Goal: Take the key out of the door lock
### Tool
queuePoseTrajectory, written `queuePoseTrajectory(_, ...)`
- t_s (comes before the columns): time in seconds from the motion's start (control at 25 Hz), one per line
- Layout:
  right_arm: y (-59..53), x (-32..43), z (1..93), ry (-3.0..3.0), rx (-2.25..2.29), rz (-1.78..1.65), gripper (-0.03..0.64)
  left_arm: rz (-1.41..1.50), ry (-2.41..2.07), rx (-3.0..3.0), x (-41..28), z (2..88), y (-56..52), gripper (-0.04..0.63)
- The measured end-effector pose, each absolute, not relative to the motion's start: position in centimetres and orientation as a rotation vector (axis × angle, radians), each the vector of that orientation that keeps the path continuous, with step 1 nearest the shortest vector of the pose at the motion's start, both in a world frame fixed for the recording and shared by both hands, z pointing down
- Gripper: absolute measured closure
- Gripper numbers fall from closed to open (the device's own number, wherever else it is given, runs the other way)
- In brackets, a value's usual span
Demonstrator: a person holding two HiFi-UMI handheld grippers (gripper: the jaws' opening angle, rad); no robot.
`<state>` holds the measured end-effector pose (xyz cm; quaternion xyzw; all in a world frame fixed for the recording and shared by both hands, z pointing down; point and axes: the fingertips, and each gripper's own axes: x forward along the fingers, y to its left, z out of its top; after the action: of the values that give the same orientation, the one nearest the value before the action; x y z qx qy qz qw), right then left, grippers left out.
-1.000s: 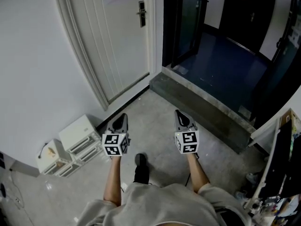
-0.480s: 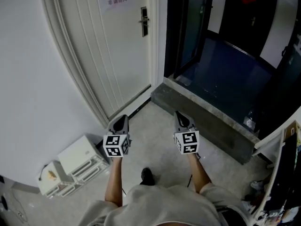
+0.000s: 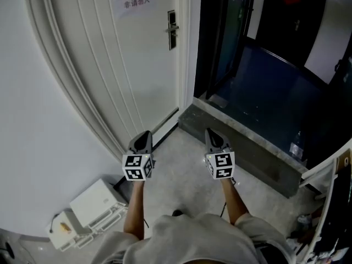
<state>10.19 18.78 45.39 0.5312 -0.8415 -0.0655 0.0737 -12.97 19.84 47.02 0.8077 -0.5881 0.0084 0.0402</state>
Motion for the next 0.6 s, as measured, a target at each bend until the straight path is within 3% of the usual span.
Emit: queuePoseTrajectory(0.6, 11.2, 9.4, 49.3, -2.465, 1.602, -0.122, 0.594, 0.072, -1.721, 2.470, -13.4, 50.7, 11.3, 0.577)
